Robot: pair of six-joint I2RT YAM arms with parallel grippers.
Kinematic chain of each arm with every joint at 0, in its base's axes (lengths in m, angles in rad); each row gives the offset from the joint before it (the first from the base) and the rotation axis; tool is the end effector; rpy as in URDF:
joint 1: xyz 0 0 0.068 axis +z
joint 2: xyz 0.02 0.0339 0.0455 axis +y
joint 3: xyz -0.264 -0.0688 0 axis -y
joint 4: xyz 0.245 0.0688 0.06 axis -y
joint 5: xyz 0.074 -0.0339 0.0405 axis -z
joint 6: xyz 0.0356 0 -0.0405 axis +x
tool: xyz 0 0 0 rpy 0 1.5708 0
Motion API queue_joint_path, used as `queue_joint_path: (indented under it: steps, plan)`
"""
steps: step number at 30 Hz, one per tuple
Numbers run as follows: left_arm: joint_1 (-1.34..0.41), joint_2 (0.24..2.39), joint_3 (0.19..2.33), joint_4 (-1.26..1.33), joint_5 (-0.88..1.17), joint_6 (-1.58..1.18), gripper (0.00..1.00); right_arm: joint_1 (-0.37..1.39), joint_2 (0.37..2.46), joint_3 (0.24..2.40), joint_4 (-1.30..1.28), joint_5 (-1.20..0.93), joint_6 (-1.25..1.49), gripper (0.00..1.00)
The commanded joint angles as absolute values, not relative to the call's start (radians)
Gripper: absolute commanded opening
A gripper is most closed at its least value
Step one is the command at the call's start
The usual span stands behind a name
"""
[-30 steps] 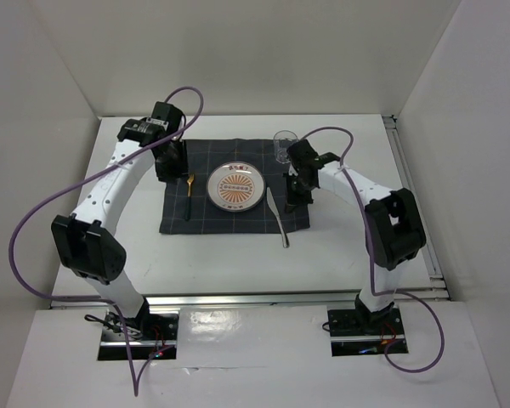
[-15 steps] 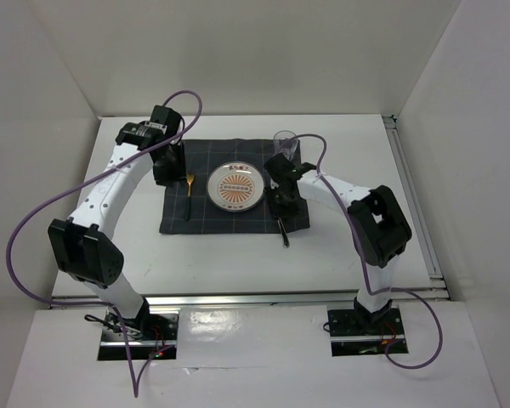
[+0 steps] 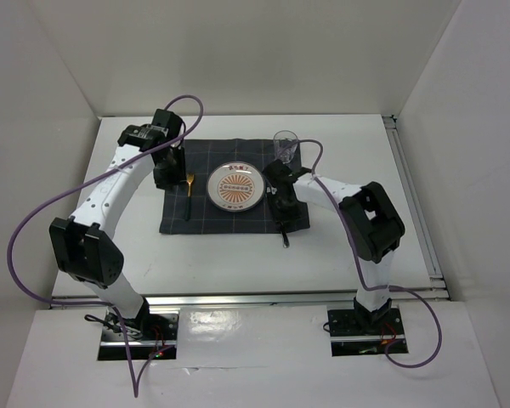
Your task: Set the dinner table for one person
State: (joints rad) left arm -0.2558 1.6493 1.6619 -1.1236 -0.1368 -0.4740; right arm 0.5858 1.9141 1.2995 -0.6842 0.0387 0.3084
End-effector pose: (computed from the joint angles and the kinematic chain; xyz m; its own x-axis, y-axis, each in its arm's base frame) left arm 0.3238 -0.0797 0.3418 -0.8591 -0.2427 -0.4506 -0.2248 0.9699 -0.0938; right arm 0.3116 0.2051 0.1643 -0.9298 -0.2529 -0.2673 -0.2745 0.9605 0.0460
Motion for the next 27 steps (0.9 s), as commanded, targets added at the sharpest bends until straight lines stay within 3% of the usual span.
queue_joint_path:
  steps: [1, 4, 11, 27]
  plan:
    - [-0.256, 1.612, 1.655, -1.114, -0.143, -0.469, 0.46, 0.603, 1.925, 1.285, -0.635, 0.058, 0.295, 0.45]
    - [-0.256, 1.612, 1.655, -1.114, -0.143, -0.469, 0.46, 0.613, 1.945, 1.276, -0.635, 0.067, 0.295, 0.4]
    - [-0.256, 1.603, 1.646, -1.114, -0.143, -0.469, 0.46, 0.643, 1.936, 1.299, -0.661, 0.126, 0.313, 0.14]
    - [-0.256, 1.603, 1.666, -1.123, -0.143, -0.469, 0.46, 0.583, 1.805, 1.413, -0.808, 0.115, 0.296, 0.12]
